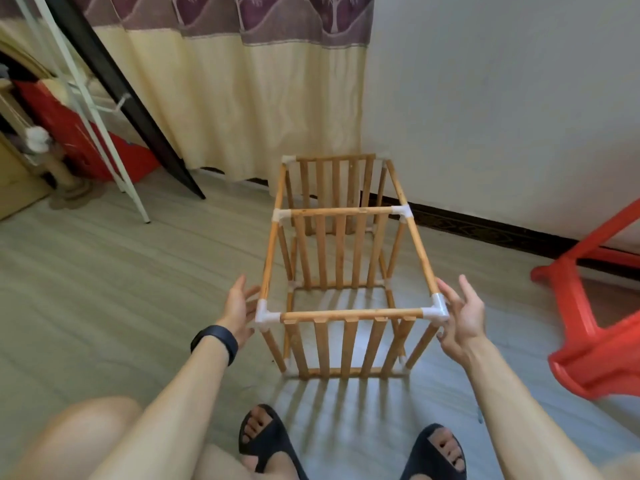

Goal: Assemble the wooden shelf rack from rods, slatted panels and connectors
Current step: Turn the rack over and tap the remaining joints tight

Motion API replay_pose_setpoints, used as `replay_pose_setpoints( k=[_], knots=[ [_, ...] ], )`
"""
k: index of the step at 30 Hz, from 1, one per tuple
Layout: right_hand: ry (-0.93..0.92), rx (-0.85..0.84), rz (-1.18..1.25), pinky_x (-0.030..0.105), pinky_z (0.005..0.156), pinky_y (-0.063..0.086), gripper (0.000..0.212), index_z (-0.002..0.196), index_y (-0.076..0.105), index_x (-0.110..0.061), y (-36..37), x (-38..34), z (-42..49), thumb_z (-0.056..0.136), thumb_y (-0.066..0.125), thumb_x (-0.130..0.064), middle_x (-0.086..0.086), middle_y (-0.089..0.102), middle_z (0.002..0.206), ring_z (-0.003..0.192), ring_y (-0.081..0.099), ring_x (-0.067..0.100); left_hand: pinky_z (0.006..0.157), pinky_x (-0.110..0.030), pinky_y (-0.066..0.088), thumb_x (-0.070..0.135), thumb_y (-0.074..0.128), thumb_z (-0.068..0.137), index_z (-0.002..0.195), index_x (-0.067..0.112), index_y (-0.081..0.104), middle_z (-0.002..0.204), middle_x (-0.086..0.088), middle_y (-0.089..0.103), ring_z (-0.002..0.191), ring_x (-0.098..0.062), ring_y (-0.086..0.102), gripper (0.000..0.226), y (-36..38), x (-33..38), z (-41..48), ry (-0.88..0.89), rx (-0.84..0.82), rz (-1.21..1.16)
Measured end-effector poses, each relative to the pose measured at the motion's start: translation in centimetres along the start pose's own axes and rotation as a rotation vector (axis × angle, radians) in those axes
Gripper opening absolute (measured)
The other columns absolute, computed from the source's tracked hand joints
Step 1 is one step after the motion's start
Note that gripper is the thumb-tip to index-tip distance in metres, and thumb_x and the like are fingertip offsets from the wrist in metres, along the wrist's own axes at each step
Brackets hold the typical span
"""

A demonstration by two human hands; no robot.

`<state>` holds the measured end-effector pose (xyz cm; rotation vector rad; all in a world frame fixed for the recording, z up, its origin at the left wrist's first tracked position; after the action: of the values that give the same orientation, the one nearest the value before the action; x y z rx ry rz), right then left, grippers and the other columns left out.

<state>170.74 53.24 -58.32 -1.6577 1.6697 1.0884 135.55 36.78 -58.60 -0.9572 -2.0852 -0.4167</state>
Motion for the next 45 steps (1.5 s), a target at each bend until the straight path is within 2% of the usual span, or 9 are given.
replay_pose_setpoints(
  k=[4,8,17,21,26,31,40,43,45],
  knots=[
    [-0.119,-0.042,-0.315,0.045,0.117,0.018,0.047,0.135,0.061,-0.027,2.8,-7.3,1.1,0.100,0.042,-0.053,0.000,0.047,0.150,0.145,0.032,0.023,0.120,-0.047,0.018,0.054,0.033,0.104,0.153,0.018,0.036,0.160,-0.009,0.032,0.148,-0.029,0.028,0.061,2.1,9.7,-0.1,0.186,-0.062,0.305],
    [-0.265,-0.134,-0.525,0.034,0.099,0.029,0.052,0.128,0.063,-0.027,7.4,-13.6,3.9,0.084,0.063,-0.057,-0.002,0.054,0.139,0.121,0.044,0.015,0.114,-0.041,0.028,0.051,0.037,0.105,0.150,0.015,0.040,0.154,-0.008,0.041,0.142,-0.029,0.036,0.058,5.3,17.2,1.9,0.326,-0.070,0.526],
    [-0.264,-0.045,-0.976,0.038,0.097,0.044,0.070,0.149,0.039,-0.009,13.6,-17.8,18.5,0.096,0.057,-0.051,0.011,0.052,0.142,0.126,0.053,0.029,0.105,-0.041,0.038,0.052,0.037,0.104,0.154,0.011,0.029,0.151,-0.012,0.042,0.135,-0.032,0.044,0.065,9.1,22.0,15.6,0.215,0.011,0.673],
    [-0.139,-0.047,-0.819,0.038,0.077,0.049,0.062,0.142,0.041,-0.007,14.7,-17.9,26.7,0.098,0.055,-0.048,0.007,0.056,0.122,0.101,0.062,0.023,0.085,-0.041,0.048,0.057,0.040,0.102,0.143,0.009,0.044,0.129,-0.010,0.057,0.103,-0.027,0.062,0.064,10.6,24.3,23.8,0.178,0.045,0.460],
    [0.040,-0.029,-0.491,0.038,0.074,0.053,0.066,0.143,0.045,-0.020,14.9,-18.4,29.7,0.093,0.054,-0.061,0.007,0.062,0.112,0.087,0.068,0.023,0.061,-0.035,0.054,0.058,0.050,0.097,0.124,0.002,0.061,0.104,-0.014,0.070,0.074,-0.026,0.069,0.063,10.8,25.8,26.7,0.065,0.097,0.215],
    [0.021,-0.031,-0.410,0.049,0.094,0.053,0.068,0.139,0.052,-0.026,15.7,-22.7,24.4,0.091,0.045,-0.073,0.006,0.066,0.118,0.102,0.070,0.032,0.077,-0.036,0.053,0.063,0.039,0.098,0.119,0.007,0.062,0.110,-0.008,0.069,0.085,-0.025,0.065,0.064,9.2,28.9,20.2,0.016,0.071,0.044],
    [0.133,0.026,-0.213,0.039,0.083,0.045,0.081,0.118,0.063,-0.011,14.8,-29.8,8.8,0.093,0.022,-0.077,0.010,0.074,0.111,0.108,0.067,0.027,0.104,-0.044,0.043,0.073,0.022,0.096,0.121,0.009,0.064,0.110,-0.010,0.075,0.112,-0.029,0.065,0.081,4.5,33.3,3.9,-0.109,0.073,-0.108],
    [0.219,0.015,-0.136,0.046,0.099,0.040,0.083,0.120,0.066,-0.012,13.8,-30.0,4.3,0.090,0.024,-0.077,0.011,0.076,0.107,0.110,0.066,0.028,0.098,-0.046,0.043,0.069,0.025,0.098,0.133,0.010,0.055,0.109,-0.015,0.075,0.109,-0.034,0.065,0.075,2.4,32.6,0.0,-0.227,0.048,-0.134],
    [0.270,0.011,-0.090,0.044,0.094,0.042,0.074,0.128,0.062,-0.012,13.5,-30.2,2.3,0.094,0.030,-0.069,0.013,0.076,0.104,0.102,0.069,0.027,0.083,-0.044,0.047,0.066,0.029,0.099,0.136,0.015,0.047,0.111,-0.016,0.074,0.103,-0.036,0.068,0.065,2.3,33.1,-2.2,-0.280,0.020,-0.145]
  ],
)
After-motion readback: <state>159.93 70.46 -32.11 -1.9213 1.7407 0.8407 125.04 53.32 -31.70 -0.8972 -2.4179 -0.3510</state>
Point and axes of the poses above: each hand's wrist, its own z-axis towards the middle knuckle, its own y-axis out of the palm, x = y × z, the point moved 8 cm from there along z, towards the middle knuckle
